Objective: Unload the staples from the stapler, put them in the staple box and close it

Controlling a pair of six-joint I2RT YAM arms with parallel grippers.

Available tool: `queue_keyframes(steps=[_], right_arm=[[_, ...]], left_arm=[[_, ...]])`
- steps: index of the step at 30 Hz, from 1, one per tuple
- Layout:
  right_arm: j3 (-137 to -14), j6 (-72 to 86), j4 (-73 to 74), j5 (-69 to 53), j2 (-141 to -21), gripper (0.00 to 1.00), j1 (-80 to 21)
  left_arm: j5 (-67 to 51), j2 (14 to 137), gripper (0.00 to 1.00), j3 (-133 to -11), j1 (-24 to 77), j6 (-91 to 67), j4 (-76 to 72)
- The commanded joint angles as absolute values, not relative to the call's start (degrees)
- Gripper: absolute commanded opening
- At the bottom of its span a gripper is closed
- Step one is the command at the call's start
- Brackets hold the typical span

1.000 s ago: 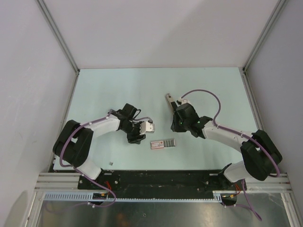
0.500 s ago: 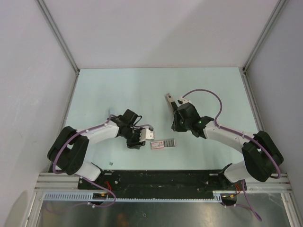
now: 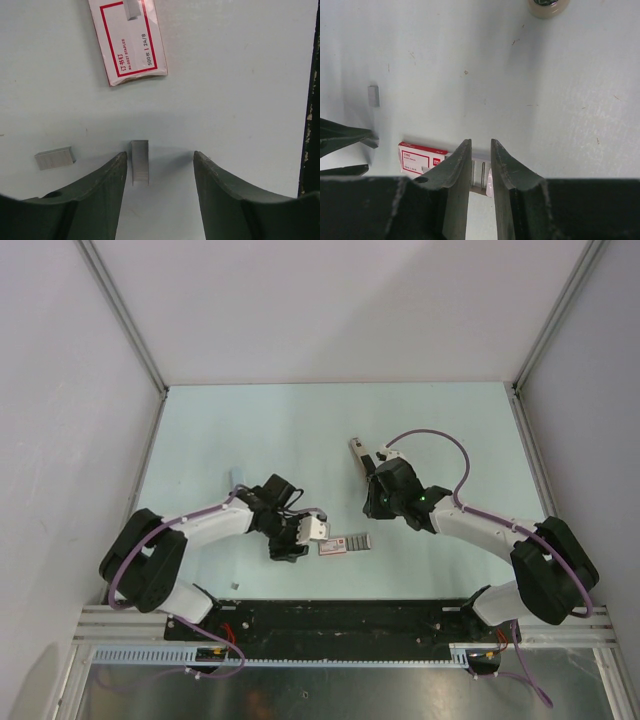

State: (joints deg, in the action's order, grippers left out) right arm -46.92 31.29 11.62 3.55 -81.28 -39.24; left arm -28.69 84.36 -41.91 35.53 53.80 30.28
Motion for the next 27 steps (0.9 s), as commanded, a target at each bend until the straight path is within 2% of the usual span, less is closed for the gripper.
queue_keyframes(steps=[1,11,16,20,23,27], right_arm=[[-46.85,30.73,10.14,3.23,-79.55,0.27,-39.04],[-46.71,30.50,10.16,3.01,-79.45,0.25,-38.65],[-46.32,30.43,10.00,2.89,-79.28,0.21,-38.43],[-46.24,30.53,9.76,2.67,-79.31,0.16,-38.37],[-46.23,30.58,9.83,2.83,-79.17,0.14,-38.34],[-46.12,30.61,10.31,3.20,-78.71,0.13,-38.36]], left_arm=[[-28.61,86.19,0.61,-44.94,35.99,52.65,31.27],[-28.20,89.14,0.60,-47.12,36.31,51.62,30.59],[-26.93,89.00,0.55,-45.74,36.70,52.23,30.59],[-26.11,89.18,0.47,-45.46,37.24,52.13,30.52],[-24.93,89.25,0.36,-45.09,38.06,52.23,30.48],[-23.39,88.94,0.27,-44.15,38.79,52.22,30.54]])
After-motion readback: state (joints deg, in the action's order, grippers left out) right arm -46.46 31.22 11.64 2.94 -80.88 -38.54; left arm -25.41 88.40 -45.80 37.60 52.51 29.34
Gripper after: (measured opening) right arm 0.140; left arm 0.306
